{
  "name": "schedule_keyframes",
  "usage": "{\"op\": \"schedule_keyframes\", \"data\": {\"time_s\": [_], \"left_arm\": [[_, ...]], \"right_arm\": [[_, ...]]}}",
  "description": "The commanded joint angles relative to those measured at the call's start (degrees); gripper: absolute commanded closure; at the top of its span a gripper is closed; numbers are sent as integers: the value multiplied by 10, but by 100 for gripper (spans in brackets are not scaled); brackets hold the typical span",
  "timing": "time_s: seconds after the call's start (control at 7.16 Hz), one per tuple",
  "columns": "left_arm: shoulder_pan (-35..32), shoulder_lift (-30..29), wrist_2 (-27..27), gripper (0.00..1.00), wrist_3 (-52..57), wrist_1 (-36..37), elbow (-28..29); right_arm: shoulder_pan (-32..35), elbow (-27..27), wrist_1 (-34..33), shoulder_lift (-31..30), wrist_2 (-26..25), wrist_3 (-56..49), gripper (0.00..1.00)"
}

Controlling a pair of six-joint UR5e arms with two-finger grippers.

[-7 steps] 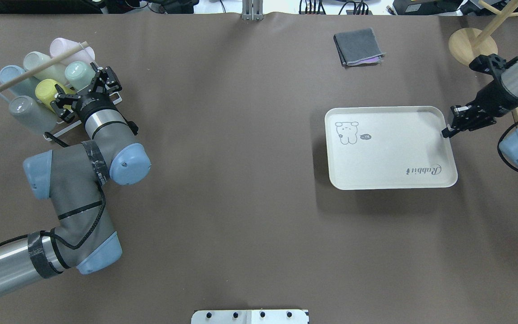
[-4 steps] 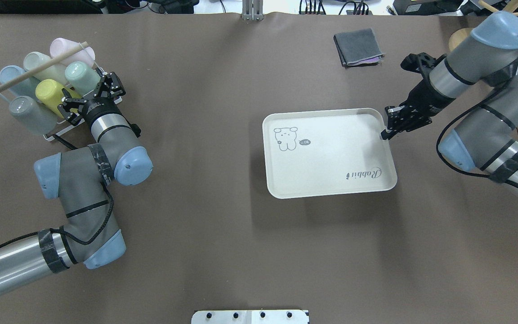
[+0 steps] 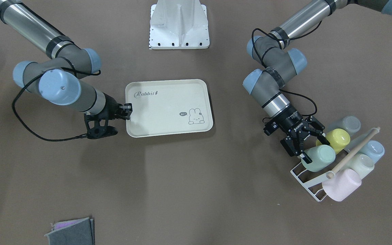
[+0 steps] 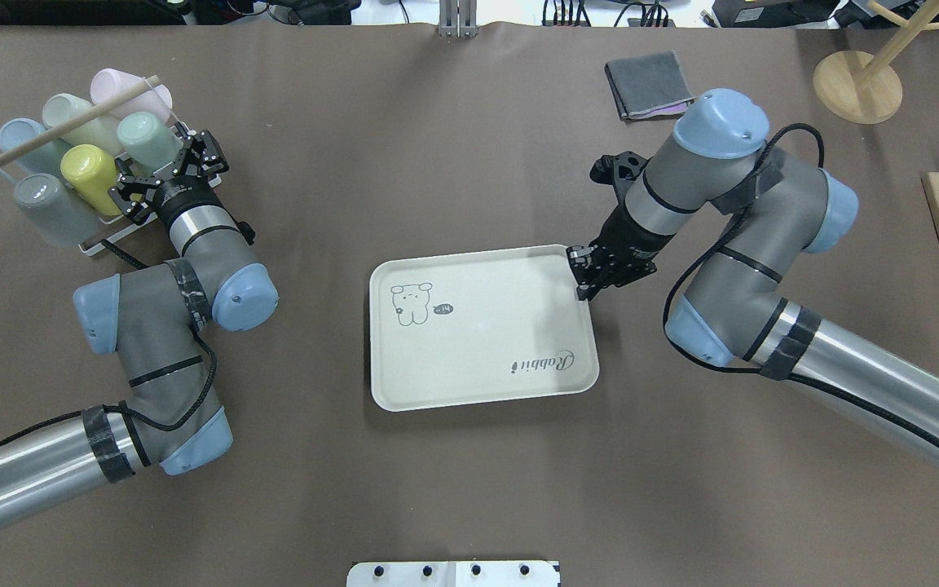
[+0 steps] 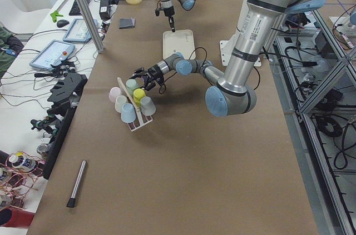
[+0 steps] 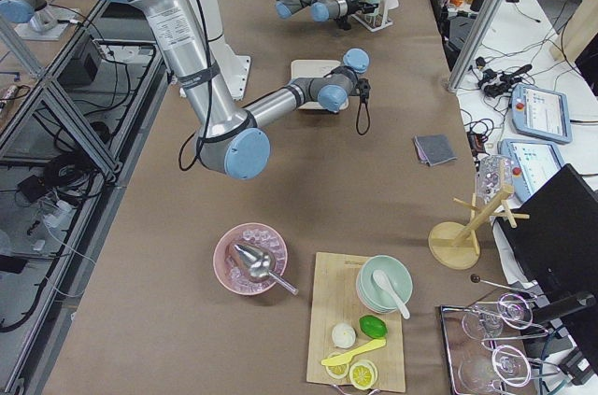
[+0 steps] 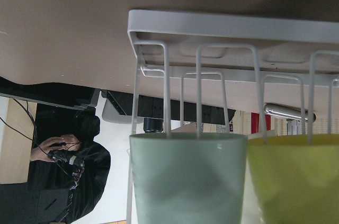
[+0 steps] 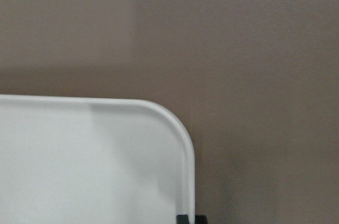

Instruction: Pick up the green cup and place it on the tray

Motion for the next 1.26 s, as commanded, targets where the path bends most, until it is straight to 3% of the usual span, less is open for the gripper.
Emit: {"op": "schedule_keyframes", "data": {"time_s": [0.0,0.7,0.84,0.98,1.12], "left_arm": [[-2,-1,12,2,0,-28,28],[-2,-13,15,2,1,-28,52],[-2,-13,15,2,1,-28,53],[-2,-13,16,2,0,-28,55],[-2,-14,16,2,1,-28,58]], "right_arm": [[-29,-26,-3,43,-37,51,100],[-45,-33,-1,48,-50,74,100],[-44,-30,-1,41,-46,74,79],[-40,-18,-3,30,-47,73,1],[-30,22,-8,-10,-49,72,0]]}}
